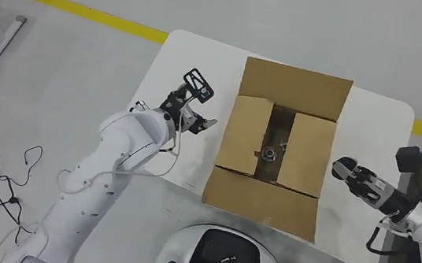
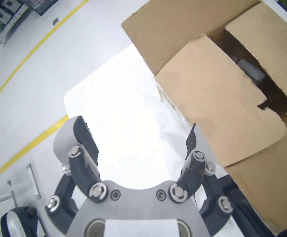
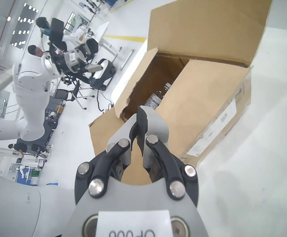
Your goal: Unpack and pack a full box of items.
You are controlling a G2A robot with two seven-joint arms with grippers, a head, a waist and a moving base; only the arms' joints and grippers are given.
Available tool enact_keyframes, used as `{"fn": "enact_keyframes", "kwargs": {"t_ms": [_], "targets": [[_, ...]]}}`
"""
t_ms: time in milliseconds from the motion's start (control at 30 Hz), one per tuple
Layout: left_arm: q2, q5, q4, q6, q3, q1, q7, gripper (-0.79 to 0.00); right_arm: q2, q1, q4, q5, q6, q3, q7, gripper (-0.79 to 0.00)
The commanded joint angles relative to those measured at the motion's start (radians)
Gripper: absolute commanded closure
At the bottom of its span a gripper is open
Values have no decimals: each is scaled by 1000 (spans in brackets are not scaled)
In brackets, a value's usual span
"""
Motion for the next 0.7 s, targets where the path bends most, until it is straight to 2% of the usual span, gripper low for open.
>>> {"fn": "enact_keyframes", "kwargs": {"t_ms": [0, 333, 400, 500, 600, 667], "targets": [[1, -25, -1, -9, -10, 13, 5, -785, 3, -11, -5, 13, -19, 19, 8, 0], [1, -22, -2, -9, -10, 14, 11, -785, 9, -31, 4, 16, 8, 15, 16, 0], [5, 24, -7, -47, -5, 24, 52, -785, 10, -30, 7, 7, 11, 4, 17, 0], [18, 104, -46, -166, -20, 56, 157, -785, 11, -31, 16, 0, 10, -2, 12, 0], [41, 224, -90, -358, -74, 112, 295, -785, 12, -34, 22, 2, 9, -1, 9, 0], [56, 306, -105, -442, -108, 162, 393, -785, 14, -36, 21, 4, 10, -1, 9, 0]]}}
